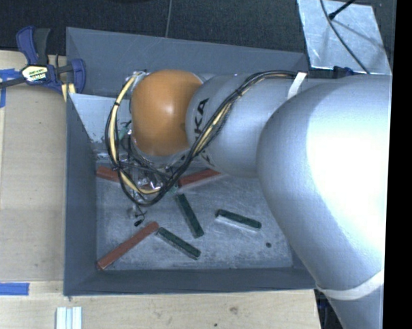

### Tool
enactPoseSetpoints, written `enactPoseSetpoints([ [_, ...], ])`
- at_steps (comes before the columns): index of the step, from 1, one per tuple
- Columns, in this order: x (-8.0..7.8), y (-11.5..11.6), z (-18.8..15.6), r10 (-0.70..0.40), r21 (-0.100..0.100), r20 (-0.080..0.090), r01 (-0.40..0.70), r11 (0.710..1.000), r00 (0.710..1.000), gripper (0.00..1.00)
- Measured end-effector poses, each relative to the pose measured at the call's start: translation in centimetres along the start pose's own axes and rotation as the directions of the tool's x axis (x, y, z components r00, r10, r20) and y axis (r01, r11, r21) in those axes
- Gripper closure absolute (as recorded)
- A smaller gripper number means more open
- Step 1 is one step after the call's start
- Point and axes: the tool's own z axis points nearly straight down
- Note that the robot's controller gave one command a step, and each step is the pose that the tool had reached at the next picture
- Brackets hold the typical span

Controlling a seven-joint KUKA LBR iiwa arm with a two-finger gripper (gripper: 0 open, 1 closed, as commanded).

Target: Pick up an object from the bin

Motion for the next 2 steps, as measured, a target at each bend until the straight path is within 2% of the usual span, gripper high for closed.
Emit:
enactPoseSetpoints([
  [1, 0.0, -0.6, -0.1, 0.007, 0.003, 0.000, -0.007, 1.000, 1.000, 1.00],
  [2, 0.3, 2.8, -14.3, -0.240, 0.004, 0.004, 0.240, 0.971, 0.971, 1.00],
])
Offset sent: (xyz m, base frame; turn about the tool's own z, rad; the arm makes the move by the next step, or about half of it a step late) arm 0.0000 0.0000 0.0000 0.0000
